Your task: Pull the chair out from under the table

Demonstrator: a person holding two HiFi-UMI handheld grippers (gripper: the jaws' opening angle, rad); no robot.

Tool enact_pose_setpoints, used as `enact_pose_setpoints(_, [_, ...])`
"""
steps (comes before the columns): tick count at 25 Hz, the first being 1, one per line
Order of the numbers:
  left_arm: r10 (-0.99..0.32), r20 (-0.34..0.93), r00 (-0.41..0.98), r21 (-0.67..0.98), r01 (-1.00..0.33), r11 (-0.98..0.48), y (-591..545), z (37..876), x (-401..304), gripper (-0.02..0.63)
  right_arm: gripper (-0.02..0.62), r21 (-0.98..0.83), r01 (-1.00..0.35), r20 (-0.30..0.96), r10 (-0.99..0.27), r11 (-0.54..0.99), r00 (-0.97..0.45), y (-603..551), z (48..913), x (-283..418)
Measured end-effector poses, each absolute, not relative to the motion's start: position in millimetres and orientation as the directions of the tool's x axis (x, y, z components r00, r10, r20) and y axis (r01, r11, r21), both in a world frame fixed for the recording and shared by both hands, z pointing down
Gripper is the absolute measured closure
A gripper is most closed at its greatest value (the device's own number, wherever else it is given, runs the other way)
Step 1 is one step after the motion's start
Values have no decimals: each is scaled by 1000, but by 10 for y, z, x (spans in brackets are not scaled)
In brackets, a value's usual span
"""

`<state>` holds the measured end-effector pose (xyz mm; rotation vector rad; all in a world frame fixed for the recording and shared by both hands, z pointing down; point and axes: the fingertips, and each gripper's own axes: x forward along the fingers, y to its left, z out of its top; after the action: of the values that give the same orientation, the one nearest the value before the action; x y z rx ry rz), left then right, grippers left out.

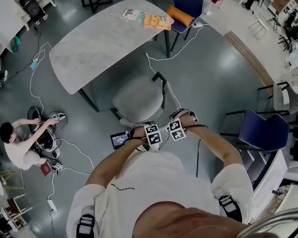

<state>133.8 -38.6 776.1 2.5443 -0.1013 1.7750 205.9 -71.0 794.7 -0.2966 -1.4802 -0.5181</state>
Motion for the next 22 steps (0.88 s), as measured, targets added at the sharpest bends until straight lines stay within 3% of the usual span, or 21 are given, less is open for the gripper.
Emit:
enact_pose_setpoints(7, [-141,901,409,-47,-232,-972,-896,7126,1090,601,577,207,404,978,-177,891,-111,-936,7451,1632])
enact_pose_setpoints(16, [-363,776,517,-108,-458,-882,-1419,6093,683,601,580,305,-114,854,-324,946,-406,-1452,6531,944])
enact_pose_setpoints(22, [-592,631,501,-207,-627,-751,-1888,5425,363,601,580,385,-417,668,-561,823,-490,-1930,5741,762])
